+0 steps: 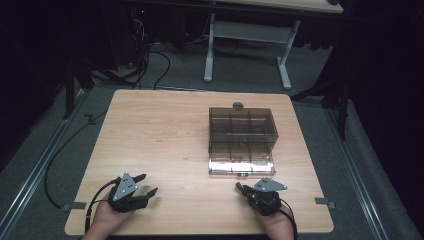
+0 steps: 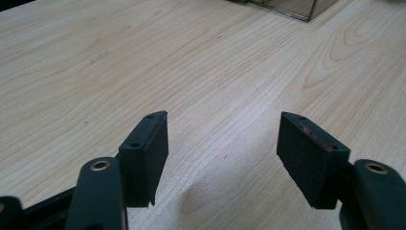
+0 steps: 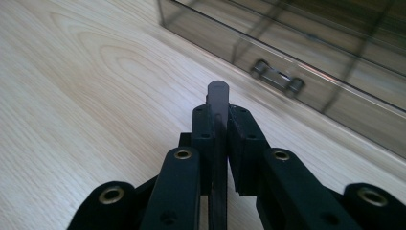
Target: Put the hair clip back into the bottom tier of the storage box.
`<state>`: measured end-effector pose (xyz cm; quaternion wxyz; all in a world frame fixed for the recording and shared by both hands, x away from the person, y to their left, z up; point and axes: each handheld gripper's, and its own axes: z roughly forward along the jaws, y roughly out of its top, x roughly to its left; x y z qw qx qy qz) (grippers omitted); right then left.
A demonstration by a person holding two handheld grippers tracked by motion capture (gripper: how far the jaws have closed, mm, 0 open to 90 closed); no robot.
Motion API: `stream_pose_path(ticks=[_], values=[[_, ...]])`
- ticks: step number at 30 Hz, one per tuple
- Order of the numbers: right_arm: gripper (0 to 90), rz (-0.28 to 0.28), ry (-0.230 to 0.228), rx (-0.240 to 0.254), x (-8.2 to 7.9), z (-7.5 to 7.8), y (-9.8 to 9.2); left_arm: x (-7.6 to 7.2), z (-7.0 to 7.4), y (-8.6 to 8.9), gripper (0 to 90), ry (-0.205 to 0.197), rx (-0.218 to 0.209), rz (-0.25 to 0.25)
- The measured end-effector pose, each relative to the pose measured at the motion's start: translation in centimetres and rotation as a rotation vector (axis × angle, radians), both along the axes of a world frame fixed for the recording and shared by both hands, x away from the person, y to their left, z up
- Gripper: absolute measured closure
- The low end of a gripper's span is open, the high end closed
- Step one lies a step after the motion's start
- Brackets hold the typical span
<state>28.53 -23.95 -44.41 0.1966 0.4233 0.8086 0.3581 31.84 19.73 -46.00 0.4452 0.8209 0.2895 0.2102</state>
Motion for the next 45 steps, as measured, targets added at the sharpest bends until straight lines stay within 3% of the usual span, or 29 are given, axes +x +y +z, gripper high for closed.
stream_pose_path(ticks=[11, 26, 35, 38, 43, 45], values=[[82.2, -0.077, 0.035, -0.001, -0.1, -0.5, -2.5, 0.0, 0.0, 0.0, 35.6, 0.002, 0.004, 0.000], [79.7, -0.106, 0.043, -0.001, -0.4, -0.7, -3.4, 0.0, 0.0, 0.0, 35.6, 0.002, 0.006, 0.001], [74.6, -0.139, 0.003, 0.041, -0.6, -0.1, -3.9, 0.0, 0.0, 0.0, 35.6, 0.004, 0.006, 0.003], [73.8, -0.159, 0.010, 0.036, -0.3, 0.0, -4.0, 0.0, 0.0, 0.0, 35.6, 0.004, 0.004, 0.003], [71.3, -0.157, 0.024, 0.073, 0.2, 0.7, -4.1, 0.0, 0.0, 0.0, 35.6, 0.005, -0.003, -0.002], [71.1, -0.173, 0.049, 0.045, 0.5, 1.0, -3.9, 0.0, 0.0, 0.1, 35.6, 0.005, -0.003, -0.004]])
